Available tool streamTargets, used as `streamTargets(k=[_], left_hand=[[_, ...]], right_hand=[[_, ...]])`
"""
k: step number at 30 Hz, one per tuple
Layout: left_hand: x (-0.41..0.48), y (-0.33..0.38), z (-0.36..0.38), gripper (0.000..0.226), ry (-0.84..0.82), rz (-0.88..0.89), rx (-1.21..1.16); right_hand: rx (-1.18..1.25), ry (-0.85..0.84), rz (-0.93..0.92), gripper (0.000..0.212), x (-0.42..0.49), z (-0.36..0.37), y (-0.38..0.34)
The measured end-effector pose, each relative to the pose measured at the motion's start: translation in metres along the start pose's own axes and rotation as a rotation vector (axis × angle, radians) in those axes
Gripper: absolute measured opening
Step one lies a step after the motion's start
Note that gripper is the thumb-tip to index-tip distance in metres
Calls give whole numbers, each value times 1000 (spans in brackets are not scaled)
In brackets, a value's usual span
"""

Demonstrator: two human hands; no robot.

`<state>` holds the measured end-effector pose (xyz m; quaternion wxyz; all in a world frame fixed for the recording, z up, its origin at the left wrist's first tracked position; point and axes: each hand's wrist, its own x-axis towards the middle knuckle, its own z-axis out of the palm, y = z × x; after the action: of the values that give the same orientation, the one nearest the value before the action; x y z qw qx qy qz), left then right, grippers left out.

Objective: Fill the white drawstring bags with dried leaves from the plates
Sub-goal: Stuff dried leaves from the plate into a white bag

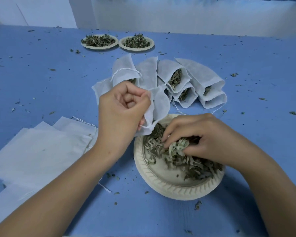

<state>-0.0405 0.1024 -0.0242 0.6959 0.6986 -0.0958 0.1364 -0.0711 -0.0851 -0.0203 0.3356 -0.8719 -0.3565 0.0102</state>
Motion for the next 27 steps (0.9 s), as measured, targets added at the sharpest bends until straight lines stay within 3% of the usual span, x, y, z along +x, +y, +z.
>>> streamTargets(k=[4, 11, 14, 20, 24, 27], left_hand=[[-3, -3, 2, 17, -74, -3, 10], [-9, -11, 7, 18, -214, 9, 41], [-10, -10, 8, 20, -222, 15, 17], [-12, -8, 9, 19, -235, 25, -10], [-11, -7, 9, 19, -176, 5, 35], [-9, -8, 7, 19, -138, 11, 43]], right_hand=[[193, 257, 4, 38, -4, -11, -3], [348, 591, -76, 25, 0, -8, -9], [287, 595, -33, 27, 3, 1, -7], [-74, 572, -16, 29, 6, 12, 2], [112, 438, -38, 30, 3, 8, 5], [259, 441, -65, 29, 0, 4, 4]])
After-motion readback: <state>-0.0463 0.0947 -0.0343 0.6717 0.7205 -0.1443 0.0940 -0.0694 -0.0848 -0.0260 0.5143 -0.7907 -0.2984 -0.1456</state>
